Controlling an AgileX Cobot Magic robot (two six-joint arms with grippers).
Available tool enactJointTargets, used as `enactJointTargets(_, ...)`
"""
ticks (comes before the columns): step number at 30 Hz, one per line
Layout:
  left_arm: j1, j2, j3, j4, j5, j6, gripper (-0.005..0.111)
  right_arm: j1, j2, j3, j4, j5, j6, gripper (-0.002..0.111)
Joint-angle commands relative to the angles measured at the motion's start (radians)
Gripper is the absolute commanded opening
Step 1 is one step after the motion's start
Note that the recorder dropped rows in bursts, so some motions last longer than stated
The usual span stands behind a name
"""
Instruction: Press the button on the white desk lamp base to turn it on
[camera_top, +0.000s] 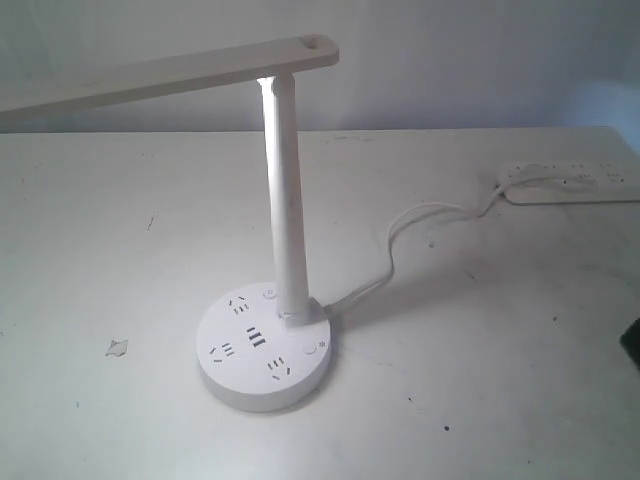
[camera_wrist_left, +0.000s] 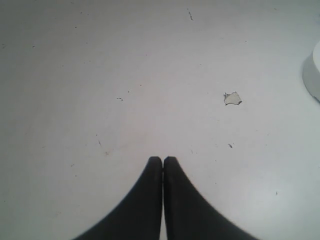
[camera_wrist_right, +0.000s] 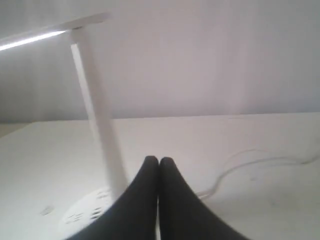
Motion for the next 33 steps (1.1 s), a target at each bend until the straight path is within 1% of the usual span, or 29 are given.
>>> enactJointTargets(1, 0.001, -0.004, 0.001, -0.006, 0.007, -0.001, 0.0, -0.288, -0.006, 0.005, -0.004, -0.004, 0.004, 0.0)
enactJointTargets(2, 0.001, -0.004, 0.001, -0.006, 0.007, -0.001, 0.0, -0.328, -0.006, 0.005, -0.004, -0.004, 0.004, 0.0)
enactJointTargets(4, 0.001, -0.004, 0.001, -0.006, 0.007, -0.001, 0.0, -0.346, -0.006, 0.005, -0.004, -0.004, 0.004, 0.0)
enactJointTargets(14, 0.001, -0.004, 0.001, -0.006, 0.007, -0.001, 0.0, -0.346, -0.006, 0.005, -0.001, -0.007, 0.004, 0.0)
enactJointTargets(16, 0.001, -0.004, 0.001, -0.006, 0.007, -0.001, 0.0, -0.344, -0.006, 0.005, 0.05, -0.013, 0.004, 0.0)
enactJointTargets(19, 0.001, -0.004, 0.001, -0.006, 0.007, -0.001, 0.0, -0.342, -0.006, 0.005, 0.05, -0.013, 0.002, 0.0)
enactJointTargets(25, 0.001, -0.004, 0.001, -0.006, 0.007, -0.001, 0.0, -0.342, -0.006, 0.005, 0.05, -0.023, -0.06, 0.0)
enactJointTargets(28, 0.001, -0.004, 0.001, -0.006, 0.007, -0.001, 0.0, -0.342, -0.006, 0.005, 0.133, -0.024, -0.171, 0.0)
enactJointTargets(31, 0.001, -0.004, 0.001, -0.006, 0.007, -0.001, 0.0, -0.342, -0.006, 0.005, 0.372, -0.024, -0.429, 0.0)
enactJointTargets(33, 0.001, -0.004, 0.001, -0.006, 0.007, -0.001, 0.0, -0.342, -0.006, 0.005, 0.575, -0.024, -0.656, 0.0)
